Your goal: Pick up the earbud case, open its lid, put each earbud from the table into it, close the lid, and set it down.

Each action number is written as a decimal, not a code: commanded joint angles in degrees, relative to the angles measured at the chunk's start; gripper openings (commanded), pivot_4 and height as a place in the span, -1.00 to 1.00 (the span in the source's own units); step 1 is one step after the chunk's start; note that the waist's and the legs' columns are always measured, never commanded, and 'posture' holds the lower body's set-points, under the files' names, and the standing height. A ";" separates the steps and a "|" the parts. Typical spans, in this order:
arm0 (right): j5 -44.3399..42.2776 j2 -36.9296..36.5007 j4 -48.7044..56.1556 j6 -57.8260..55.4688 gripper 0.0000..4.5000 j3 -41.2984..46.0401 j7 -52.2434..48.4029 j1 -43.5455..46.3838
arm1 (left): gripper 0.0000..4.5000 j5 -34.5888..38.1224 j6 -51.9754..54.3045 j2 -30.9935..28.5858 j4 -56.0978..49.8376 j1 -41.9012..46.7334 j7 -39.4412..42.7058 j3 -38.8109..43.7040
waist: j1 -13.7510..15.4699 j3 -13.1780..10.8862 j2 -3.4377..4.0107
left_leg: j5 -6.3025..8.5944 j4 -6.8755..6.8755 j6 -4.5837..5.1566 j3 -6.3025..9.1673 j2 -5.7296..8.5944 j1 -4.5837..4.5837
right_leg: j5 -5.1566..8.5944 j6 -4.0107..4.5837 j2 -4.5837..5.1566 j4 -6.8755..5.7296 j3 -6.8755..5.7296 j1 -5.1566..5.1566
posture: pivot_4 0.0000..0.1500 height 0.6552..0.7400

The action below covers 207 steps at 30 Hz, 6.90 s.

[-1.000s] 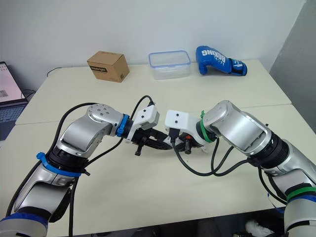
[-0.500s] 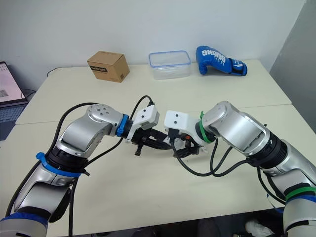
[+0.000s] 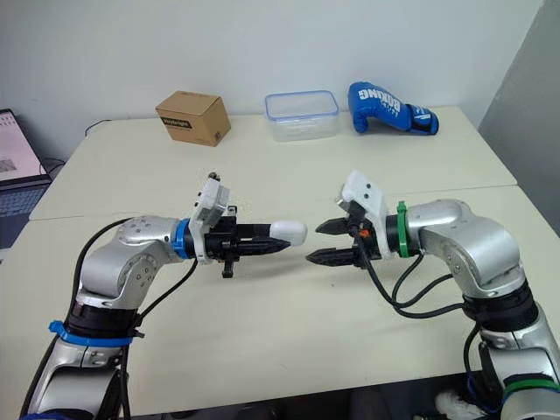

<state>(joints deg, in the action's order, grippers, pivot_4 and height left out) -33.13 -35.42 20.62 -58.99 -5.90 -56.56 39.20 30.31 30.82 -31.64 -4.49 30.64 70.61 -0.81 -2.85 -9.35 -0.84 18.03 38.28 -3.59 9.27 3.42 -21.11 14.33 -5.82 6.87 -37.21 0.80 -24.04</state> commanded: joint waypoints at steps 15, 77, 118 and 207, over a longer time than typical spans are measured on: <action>-1.60 5.81 -3.22 5.44 0.43 2.08 8.39 -0.85 | -0.66 -2.54 -17.69 7.31 9.69 0.47 0.64 -0.45 | 0.05 0.02 0.00 | 0.00 0.05 0.00 -0.01 0.02 0.01 | -0.01 0.02 0.00 0.01 0.00 0.02 | 1.00 0.78; 6.12 -7.89 -7.60 -30.82 0.43 -23.91 12.31 22.74 | -0.66 -3.04 -22.95 6.95 19.59 3.73 3.64 1.57 | -0.27 0.03 0.00 | 0.00 -0.02 0.01 -0.03 0.00 -0.03 | -0.02 0.02 0.01 0.04 0.00 -0.07 | 1.00 0.78; 12.70 -2.05 -16.01 -28.29 0.43 -30.48 22.17 18.37 | -0.66 -3.20 -22.08 8.19 16.77 2.34 2.60 0.75 | -0.25 0.03 0.00 | 0.01 0.48 0.01 0.13 0.12 -0.38 | -0.04 0.02 0.09 -0.12 -0.14 -0.17 | 1.00 0.78; 54.72 -21.96 -10.10 25.65 0.20 -31.44 -29.90 4.39 | -0.66 -3.84 -23.73 7.30 16.93 0.85 2.82 0.22 | 0.99 0.05 -0.03 | 0.02 0.58 0.01 0.13 0.11 -0.46 | -0.10 -0.06 0.08 0.02 -0.23 -0.08 | 1.00 0.78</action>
<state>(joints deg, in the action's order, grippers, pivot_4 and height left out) 21.03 -57.28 9.35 -33.07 -39.03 -85.72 43.78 26.30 8.17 -24.45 13.53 30.95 73.24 -0.80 -1.86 -9.29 -0.86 18.05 38.85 -3.58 9.40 3.54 -21.57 14.23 -5.88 6.94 -37.19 0.57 -24.12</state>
